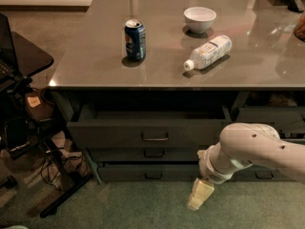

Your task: Close top drawer

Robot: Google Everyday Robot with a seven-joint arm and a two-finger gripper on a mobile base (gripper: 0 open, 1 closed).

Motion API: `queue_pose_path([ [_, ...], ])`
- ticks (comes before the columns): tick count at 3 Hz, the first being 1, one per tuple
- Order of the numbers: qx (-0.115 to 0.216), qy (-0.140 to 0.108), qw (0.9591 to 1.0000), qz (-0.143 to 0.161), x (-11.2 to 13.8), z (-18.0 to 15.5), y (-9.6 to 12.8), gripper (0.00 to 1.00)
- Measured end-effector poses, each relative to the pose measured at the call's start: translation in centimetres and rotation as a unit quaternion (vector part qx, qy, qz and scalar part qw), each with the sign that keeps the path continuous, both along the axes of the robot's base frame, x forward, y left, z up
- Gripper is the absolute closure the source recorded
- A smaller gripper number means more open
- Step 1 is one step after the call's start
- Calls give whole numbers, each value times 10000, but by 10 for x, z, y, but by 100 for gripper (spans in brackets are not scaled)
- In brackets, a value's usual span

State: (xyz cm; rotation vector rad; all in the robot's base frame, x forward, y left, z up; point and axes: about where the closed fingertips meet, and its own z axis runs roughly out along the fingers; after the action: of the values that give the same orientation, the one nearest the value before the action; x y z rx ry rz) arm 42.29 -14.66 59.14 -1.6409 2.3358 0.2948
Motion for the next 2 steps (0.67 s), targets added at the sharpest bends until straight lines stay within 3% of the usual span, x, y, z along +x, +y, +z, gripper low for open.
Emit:
queue_pose_path([
  [1, -107, -100, 9998, -132, 15, 5, -3, 0],
  [2, -244, -399, 9986, -244, 59, 27, 4, 0],
])
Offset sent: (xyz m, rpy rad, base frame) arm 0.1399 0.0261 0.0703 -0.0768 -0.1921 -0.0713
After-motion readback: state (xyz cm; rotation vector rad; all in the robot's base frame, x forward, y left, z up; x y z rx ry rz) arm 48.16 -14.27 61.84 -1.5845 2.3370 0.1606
